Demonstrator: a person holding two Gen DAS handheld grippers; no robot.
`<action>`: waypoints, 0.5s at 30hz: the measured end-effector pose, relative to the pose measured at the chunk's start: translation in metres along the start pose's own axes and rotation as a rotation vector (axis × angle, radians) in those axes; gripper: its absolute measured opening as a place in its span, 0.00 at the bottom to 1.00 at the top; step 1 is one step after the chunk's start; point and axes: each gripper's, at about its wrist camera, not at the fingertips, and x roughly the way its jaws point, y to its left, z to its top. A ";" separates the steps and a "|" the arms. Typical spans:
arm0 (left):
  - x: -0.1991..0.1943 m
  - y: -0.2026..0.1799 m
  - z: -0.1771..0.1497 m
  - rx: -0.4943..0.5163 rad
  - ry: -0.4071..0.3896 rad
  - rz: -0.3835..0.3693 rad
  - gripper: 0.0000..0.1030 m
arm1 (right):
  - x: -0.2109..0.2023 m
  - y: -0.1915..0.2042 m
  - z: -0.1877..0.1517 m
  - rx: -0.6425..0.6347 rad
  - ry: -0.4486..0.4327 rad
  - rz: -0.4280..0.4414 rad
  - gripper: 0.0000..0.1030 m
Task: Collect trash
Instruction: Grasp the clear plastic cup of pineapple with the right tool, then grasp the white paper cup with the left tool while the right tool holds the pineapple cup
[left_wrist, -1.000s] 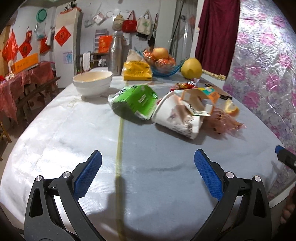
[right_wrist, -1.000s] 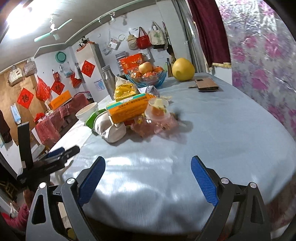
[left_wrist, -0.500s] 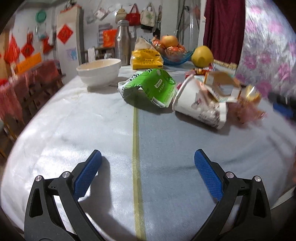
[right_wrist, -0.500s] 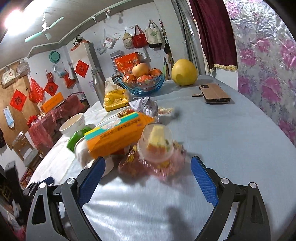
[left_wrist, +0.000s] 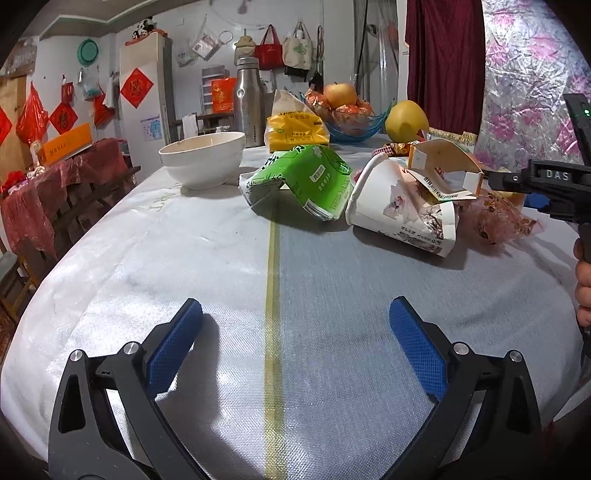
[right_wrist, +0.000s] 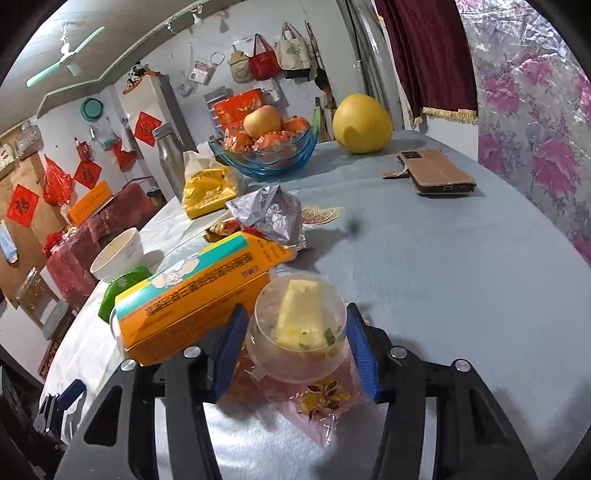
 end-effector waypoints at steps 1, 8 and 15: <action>-0.001 0.000 0.000 0.001 0.000 0.000 0.94 | -0.008 0.002 -0.004 -0.014 -0.022 -0.002 0.52; 0.000 -0.002 0.000 0.002 0.008 0.001 0.94 | -0.036 0.003 -0.040 -0.005 -0.001 0.058 0.53; 0.000 0.000 0.003 -0.005 0.044 -0.017 0.94 | -0.074 -0.007 -0.050 0.018 -0.044 0.133 0.52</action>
